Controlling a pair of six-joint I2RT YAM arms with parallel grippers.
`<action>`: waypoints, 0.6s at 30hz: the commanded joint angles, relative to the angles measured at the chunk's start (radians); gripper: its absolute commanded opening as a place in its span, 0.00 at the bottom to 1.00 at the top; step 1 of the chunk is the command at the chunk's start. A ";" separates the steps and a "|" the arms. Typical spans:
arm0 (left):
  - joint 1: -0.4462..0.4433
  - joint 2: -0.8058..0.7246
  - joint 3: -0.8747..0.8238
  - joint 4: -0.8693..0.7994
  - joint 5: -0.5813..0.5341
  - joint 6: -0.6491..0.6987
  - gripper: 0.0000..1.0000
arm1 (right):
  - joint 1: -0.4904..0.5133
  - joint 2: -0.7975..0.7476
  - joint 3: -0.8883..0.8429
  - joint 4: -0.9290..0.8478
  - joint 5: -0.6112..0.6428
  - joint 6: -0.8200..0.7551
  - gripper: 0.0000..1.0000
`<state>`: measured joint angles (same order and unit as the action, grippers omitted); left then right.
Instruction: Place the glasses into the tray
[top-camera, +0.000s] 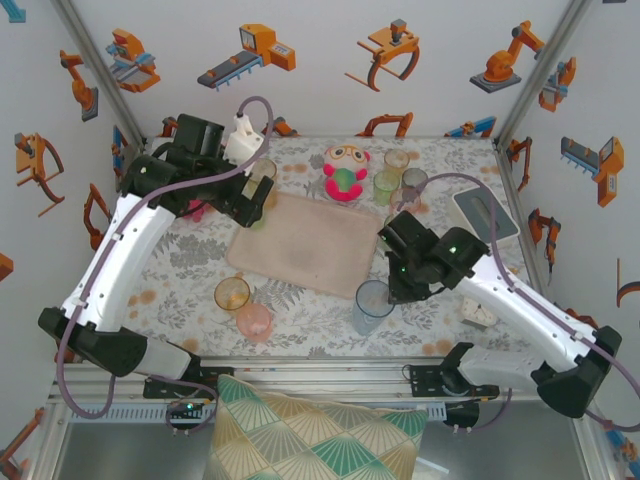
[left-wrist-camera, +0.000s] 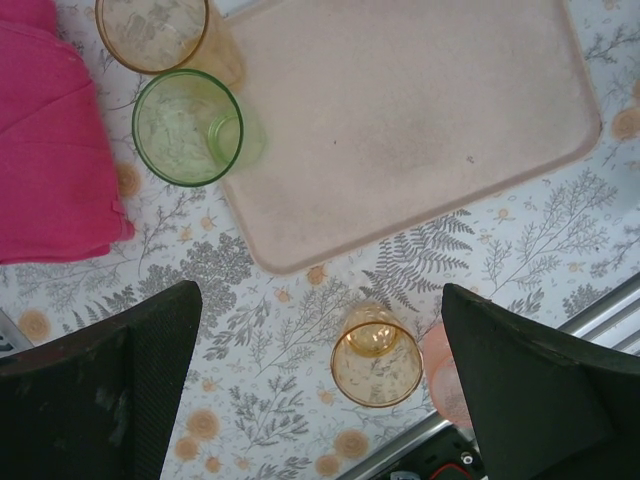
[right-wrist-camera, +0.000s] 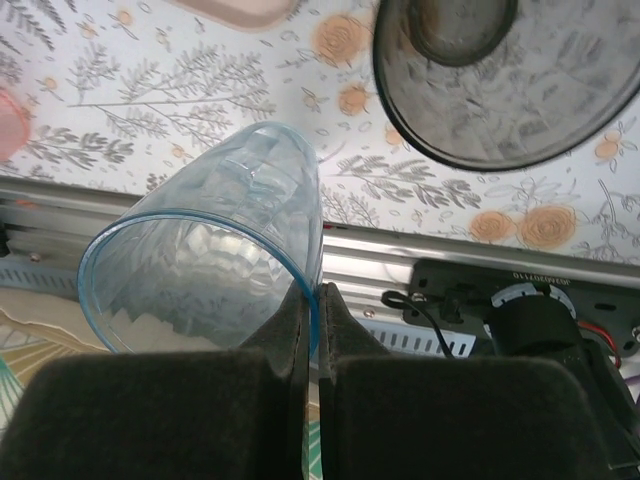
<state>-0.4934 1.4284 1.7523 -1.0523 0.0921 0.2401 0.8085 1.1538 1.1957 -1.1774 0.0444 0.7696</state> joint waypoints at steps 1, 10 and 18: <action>0.024 -0.040 -0.004 -0.002 0.063 -0.045 0.97 | 0.005 0.033 0.083 0.039 0.018 -0.025 0.02; 0.038 -0.046 -0.031 0.008 0.116 -0.074 0.97 | 0.005 0.206 0.257 0.086 0.061 -0.096 0.02; 0.039 -0.067 -0.075 0.037 0.164 -0.098 0.97 | -0.007 0.381 0.402 0.161 0.069 -0.155 0.03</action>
<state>-0.4576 1.3903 1.6974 -1.0313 0.2165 0.1654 0.8074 1.5066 1.5372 -1.0672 0.0978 0.6556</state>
